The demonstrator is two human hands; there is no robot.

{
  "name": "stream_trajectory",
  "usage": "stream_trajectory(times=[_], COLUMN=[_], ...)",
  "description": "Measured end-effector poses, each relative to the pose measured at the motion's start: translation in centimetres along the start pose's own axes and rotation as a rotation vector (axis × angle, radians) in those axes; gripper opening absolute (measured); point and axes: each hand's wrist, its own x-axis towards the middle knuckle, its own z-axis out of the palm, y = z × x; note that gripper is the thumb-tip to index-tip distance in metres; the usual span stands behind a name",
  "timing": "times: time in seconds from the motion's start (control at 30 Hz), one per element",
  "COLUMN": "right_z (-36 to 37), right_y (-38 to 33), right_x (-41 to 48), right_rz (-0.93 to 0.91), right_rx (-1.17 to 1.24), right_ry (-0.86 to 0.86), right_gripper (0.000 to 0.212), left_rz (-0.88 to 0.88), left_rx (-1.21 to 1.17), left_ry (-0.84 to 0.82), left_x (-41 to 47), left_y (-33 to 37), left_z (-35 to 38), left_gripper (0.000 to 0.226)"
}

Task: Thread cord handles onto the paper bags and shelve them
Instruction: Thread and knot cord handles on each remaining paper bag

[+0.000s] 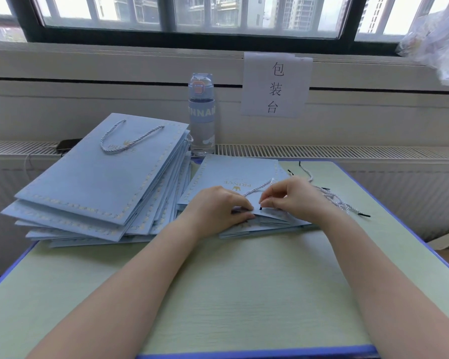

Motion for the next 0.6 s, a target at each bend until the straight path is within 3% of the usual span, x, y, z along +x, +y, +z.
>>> stream_trajectory(times=[0.17, 0.33, 0.6], right_z=[-0.2, -0.8, -1.4], right_y=[-0.2, -1.2, -1.5], right_x=[-0.1, -0.5, -0.9], right_rz=[-0.059, -0.131, -0.16], right_rx=[-0.068, 0.017, 0.02], right_ry=[0.016, 0.126, 0.084], right_gripper=[0.008, 0.019, 0.01], left_rz=[0.048, 0.001, -0.092], left_rx=[0.118, 0.132, 0.104], left_ry=[0.218, 0.463, 0.527], left_x=[-0.1, 0.3, 0.3], left_y=[0.2, 0.8, 1.2], left_z=[0.3, -0.3, -0.5], left_gripper=[0.036, 0.029, 0.029])
